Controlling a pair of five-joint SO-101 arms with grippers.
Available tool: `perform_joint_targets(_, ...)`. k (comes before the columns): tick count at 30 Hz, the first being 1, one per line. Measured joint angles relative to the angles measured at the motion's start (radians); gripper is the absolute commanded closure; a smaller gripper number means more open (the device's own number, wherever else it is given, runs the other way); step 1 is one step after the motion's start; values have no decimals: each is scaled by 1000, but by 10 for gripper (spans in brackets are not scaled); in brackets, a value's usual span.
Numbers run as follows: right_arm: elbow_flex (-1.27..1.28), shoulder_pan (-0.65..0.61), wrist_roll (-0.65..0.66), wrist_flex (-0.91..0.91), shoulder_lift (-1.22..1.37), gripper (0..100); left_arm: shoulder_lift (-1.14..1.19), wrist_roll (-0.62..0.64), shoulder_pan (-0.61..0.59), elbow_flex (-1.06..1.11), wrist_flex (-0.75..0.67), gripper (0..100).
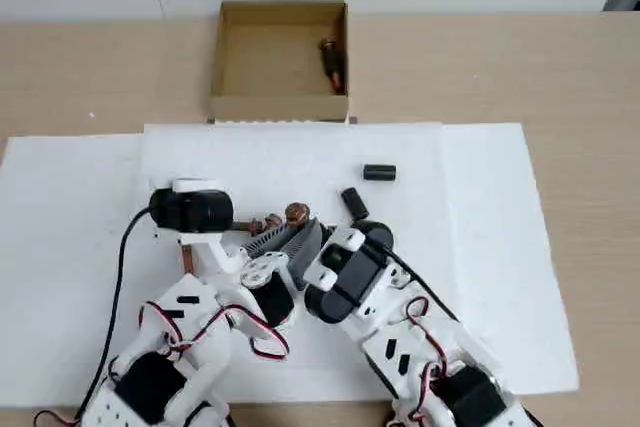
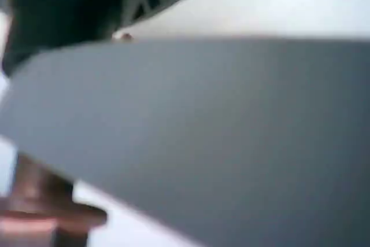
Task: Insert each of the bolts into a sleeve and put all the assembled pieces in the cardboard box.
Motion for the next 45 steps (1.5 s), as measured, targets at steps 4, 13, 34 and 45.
perform_joint_targets(4,2,0,0,2,0,995,-2,-35,3,11,-2,914)
perform_joint_targets(13,2,5,0,2,0,995,-2,-109,2,12,2,758)
perform_joint_targets(34,-6,129,-28,-3,-5,995,8,-249,-287,-118,12,990)
perform_joint_targets(45,-6,365,-264,28,-3,995,8,-480,-571,75,12,994)
